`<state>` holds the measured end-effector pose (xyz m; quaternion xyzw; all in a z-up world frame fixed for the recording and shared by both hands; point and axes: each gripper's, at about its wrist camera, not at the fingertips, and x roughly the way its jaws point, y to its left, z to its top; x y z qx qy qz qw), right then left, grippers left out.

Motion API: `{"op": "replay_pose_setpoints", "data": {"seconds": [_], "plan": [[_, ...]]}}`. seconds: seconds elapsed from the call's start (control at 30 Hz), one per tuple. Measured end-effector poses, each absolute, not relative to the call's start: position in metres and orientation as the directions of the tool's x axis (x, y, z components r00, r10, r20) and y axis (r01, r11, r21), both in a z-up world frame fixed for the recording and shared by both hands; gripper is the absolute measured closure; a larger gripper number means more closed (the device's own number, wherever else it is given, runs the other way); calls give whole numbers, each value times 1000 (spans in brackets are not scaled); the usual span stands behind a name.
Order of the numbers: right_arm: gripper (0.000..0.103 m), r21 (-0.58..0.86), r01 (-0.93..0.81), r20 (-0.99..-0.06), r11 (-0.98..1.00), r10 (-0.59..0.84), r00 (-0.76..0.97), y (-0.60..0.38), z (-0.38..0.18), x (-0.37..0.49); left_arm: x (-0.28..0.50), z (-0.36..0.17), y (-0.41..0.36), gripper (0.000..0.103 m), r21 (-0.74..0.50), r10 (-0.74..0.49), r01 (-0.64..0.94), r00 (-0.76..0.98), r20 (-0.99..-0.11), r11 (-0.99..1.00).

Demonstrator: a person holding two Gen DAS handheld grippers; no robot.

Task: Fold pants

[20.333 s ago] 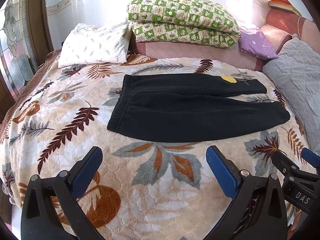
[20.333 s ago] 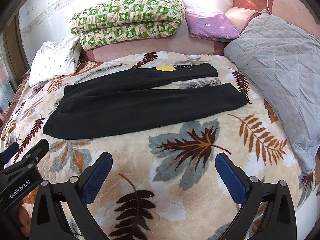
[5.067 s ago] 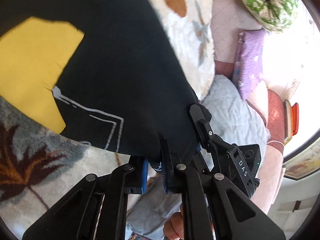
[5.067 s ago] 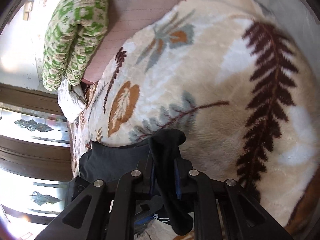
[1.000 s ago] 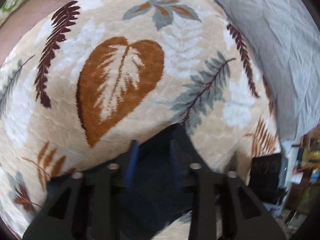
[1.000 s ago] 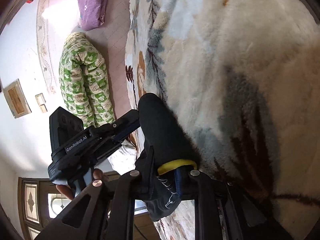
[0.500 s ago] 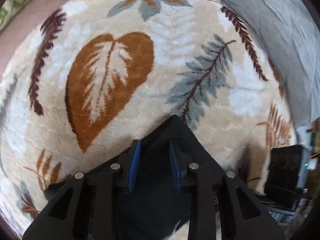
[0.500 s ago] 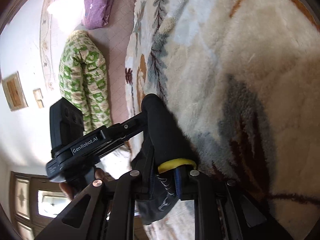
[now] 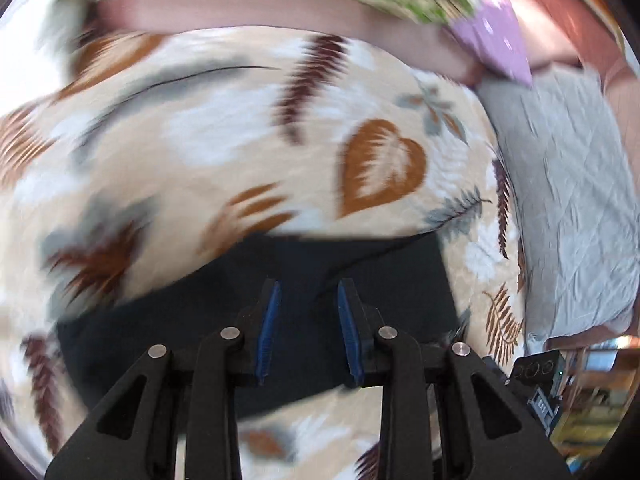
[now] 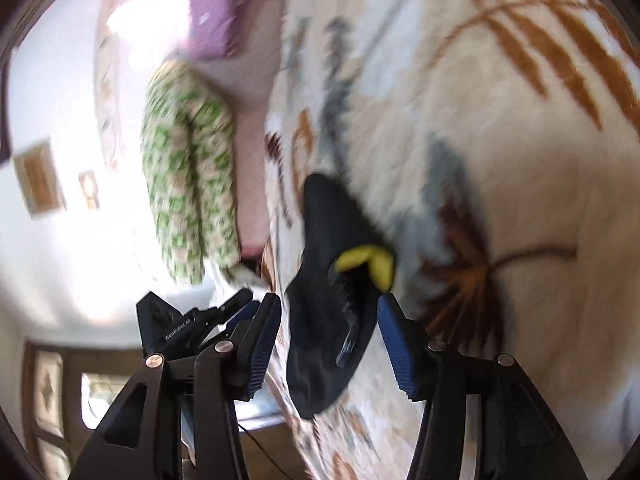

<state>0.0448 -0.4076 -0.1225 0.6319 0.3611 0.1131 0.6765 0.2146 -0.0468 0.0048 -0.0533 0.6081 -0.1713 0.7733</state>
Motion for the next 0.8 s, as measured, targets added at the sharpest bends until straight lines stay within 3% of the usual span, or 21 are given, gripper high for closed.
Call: {"op": "replay_pose_setpoints", "data": {"seconds": [0.23, 0.33, 0.43, 0.5, 0.6, 0.7, 0.8], "plan": [[46, 941, 173, -339, 292, 800, 496, -282, -95, 69, 157, -4, 105, 75, -284, -274, 1, 268, -924, 959], [46, 914, 111, -400, 390, 823, 404, -228, -86, 85, 133, -26, 146, 75, -369, -338, -73, 267, -902, 927], [46, 812, -58, -534, 581, 780, 325, -175, -63, 97, 125, -38, 160, 75, -396, -359, -91, 276, -892, 914], [46, 656, -211, -651, 725, 685, 328, -139, -49, 87, 127, -43, 163, 75, -411, -376, -90, 269, -887, 907], [46, 201, -423, -802, 884, 396, 447, -79, -39, 60, 132, -45, 170, 75, -449, -410, -95, 275, -870, 888], [47, -133, -527, -799, 839, 225, 558, -38, -50, 39, 136, -46, 178, 75, -471, -426, -103, 289, -857, 876], [48, -249, -566, -790, 786, 173, 588, -14, -65, 44, 142, -49, 186, 75, -495, -448, -121, 287, -847, 860]]}}
